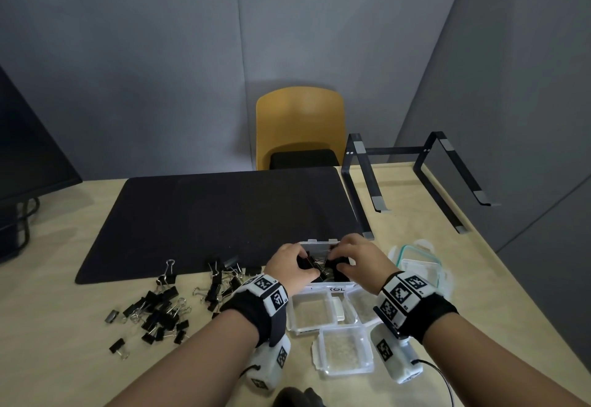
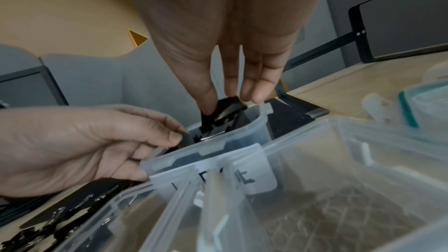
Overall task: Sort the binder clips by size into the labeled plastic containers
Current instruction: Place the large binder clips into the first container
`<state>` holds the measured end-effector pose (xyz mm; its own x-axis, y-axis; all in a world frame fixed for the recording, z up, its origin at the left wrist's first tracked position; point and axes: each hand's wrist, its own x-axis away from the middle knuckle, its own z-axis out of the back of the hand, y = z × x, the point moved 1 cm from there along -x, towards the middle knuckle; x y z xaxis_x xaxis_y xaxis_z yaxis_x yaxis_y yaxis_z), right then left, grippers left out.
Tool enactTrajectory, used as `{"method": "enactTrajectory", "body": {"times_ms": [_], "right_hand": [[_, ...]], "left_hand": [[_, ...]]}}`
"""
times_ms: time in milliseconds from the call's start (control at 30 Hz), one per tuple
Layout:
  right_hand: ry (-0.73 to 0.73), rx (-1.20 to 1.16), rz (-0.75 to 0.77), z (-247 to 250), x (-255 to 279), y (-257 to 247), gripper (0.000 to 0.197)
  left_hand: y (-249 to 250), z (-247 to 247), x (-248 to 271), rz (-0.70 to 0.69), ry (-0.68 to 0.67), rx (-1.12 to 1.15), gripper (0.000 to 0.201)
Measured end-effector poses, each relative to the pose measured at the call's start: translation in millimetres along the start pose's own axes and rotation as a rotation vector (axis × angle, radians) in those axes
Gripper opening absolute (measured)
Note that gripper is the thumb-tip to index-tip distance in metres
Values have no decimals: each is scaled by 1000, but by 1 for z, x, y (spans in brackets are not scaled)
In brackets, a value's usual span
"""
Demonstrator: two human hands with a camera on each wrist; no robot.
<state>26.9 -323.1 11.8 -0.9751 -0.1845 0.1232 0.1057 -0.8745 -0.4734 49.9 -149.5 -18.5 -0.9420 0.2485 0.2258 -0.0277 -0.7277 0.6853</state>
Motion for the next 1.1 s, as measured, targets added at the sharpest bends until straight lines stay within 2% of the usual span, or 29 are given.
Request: {"method": "enactTrajectory", "body": {"times_ms": [167, 333, 500, 667, 767, 933, 1100], "right_hand": [[-21, -6, -28, -7, 3, 2, 31], [-16, -37, -96, -8, 2, 0, 57], [-3, -2, -68, -7, -2, 0, 49], [-10, 27, -101, -6, -4, -3, 40], [-11, 77, -79, -9, -2, -5, 38], [-13, 136, -50, -13, 1, -4, 42], [-19, 110, -56, -14, -1, -4, 43]], "left_hand": [[1, 0, 1, -12, -26, 19, 31], [0, -1, 2, 10, 9, 26, 27], [-2, -1, 1, 46, 32, 7, 25], [-3, -1, 0, 55, 25, 16, 28], [-4, -3, 2, 87, 15, 39, 30], [-3, 0, 2, 108, 36, 81, 20], [-3, -3, 2, 118, -36, 105, 44]]}}
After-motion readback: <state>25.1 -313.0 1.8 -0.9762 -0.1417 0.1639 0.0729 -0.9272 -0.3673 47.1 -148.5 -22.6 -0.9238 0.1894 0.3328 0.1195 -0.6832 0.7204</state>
